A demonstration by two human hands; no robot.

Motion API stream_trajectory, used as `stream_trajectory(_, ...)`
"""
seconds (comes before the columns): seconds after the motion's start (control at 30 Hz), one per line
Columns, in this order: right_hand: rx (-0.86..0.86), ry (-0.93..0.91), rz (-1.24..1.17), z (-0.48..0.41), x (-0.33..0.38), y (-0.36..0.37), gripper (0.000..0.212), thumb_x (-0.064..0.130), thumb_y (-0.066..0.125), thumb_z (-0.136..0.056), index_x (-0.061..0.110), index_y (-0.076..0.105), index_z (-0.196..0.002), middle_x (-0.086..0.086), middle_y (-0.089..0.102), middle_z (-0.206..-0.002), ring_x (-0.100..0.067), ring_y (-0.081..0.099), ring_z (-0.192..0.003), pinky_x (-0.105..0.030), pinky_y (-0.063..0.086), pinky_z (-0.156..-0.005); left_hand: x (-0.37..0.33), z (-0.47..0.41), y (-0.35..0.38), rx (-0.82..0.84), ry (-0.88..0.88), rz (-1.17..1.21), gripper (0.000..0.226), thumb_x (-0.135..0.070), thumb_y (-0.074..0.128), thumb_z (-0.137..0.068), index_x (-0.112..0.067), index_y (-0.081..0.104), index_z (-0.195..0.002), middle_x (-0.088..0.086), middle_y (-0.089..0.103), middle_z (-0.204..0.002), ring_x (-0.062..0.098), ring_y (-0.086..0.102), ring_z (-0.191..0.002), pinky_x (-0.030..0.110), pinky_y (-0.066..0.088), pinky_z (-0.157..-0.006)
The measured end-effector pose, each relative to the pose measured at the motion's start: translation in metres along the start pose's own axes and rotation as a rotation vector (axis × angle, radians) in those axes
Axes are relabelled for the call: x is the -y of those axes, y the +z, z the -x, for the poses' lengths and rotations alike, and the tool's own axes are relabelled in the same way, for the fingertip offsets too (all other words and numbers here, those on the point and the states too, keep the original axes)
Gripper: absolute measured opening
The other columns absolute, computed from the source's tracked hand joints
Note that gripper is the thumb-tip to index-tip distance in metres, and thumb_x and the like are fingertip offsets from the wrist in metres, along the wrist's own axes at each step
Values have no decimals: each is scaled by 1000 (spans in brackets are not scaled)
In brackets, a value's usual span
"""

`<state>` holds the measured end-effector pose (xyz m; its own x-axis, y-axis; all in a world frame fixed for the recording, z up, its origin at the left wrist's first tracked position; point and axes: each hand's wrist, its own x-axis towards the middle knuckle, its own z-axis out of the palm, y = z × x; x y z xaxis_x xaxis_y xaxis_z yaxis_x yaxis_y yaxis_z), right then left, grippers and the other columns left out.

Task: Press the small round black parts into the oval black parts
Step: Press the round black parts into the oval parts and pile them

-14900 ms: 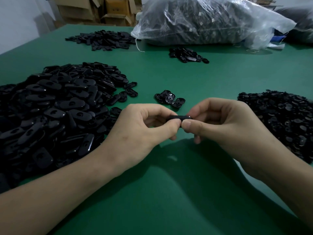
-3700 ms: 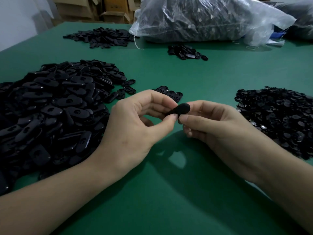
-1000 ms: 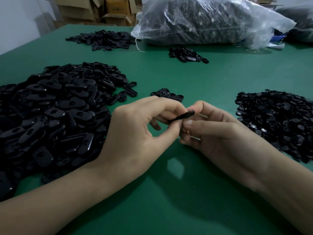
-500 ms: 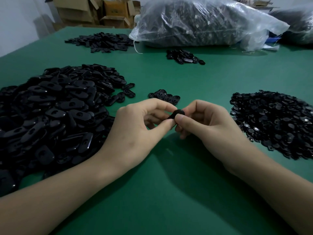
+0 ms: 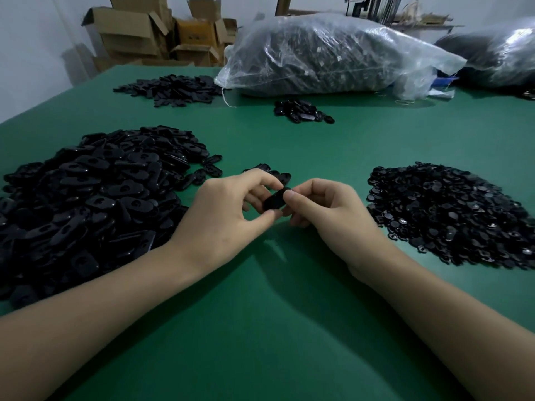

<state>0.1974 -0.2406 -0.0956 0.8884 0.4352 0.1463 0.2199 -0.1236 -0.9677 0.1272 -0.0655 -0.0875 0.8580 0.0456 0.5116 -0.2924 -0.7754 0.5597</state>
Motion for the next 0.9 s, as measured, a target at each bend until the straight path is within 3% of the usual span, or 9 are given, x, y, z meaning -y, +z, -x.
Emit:
stream_trajectory(0.17,-166,-185,299,3,10,-5,5,22,69,-95,26,72,-97,12,72,-87,-2,65,-82,-22,51,-72,7,-31,1,-31,-83,-153,24,-30,81,-85,-34,73,-107,-21,73,-90,-4,69,-86,31,57,-84)
stream_trajectory(0.3,-250,-231,374,-6,33,-40,14,26,67,-97,24,72,-110,15,72,-102,1,66,-92,-32,56,-87,15,-53,12,-40,-184,-296,23,-35,79,-88,-34,74,-110,-17,75,-96,7,70,-95,29,54,-82)
stream_trajectory(0.4,-261,-207,522,-19,42,-101,27,43,62,-99,27,72,-117,17,72,-105,20,57,-69,-24,48,-70,23,-60,20,-46,-228,-377,24,-37,77,-90,-33,75,-114,-14,77,-104,13,69,-102,30,54,-81)
stream_trajectory(0.47,-325,-175,580,-18,38,-154,40,57,56,-96,28,74,-118,28,69,-86,22,51,-56,-23,37,-62,26,-60,22,-48,-248,-380,25,-37,77,-90,-33,75,-115,-12,77,-106,14,69,-103,31,54,-81)
stream_trajectory(0.53,-416,-90,531,-8,25,-204,48,65,48,-94,32,76,-115,32,69,-85,19,60,-76,-33,48,-72,29,-60,23,-46,-255,-356,26,-37,77,-89,-33,76,-114,-11,76,-106,15,68,-102,31,54,-79)
stream_trajectory(0.6,-465,35,449,0,2,-242,49,69,41,-95,39,77,-108,13,70,-126,-3,58,-121,-49,41,-110,30,-58,23,-42,-255,-347,27,-38,78,-88,-32,77,-115,-8,74,-108,17,67,-103,32,54,-79)
stream_trajectory(0.63,-451,98,393,3,-11,-253,50,69,38,-96,40,77,-105,5,65,-137,-12,54,-131,-50,33,-117,31,-58,23,-43,-250,-349,28,-39,78,-89,-31,76,-115,-7,73,-110,18,66,-105,33,54,-81)
stream_trajectory(0.8,-440,323,187,5,-35,-250,57,78,44,-84,38,78,-107,-5,73,-122,-26,70,-108,-42,50,-97,25,-58,24,-72,-205,-354,28,-45,72,-93,-29,73,-116,-3,66,-119,21,56,-115,35,47,-91)
stream_trajectory(0.9,-401,300,278,-5,-27,-232,65,81,45,-81,36,75,-117,-9,76,-112,-31,71,-106,-49,48,-106,17,-58,24,-87,-182,-308,24,-44,68,-95,-28,73,-112,-3,67,-117,20,56,-115,33,44,-91)
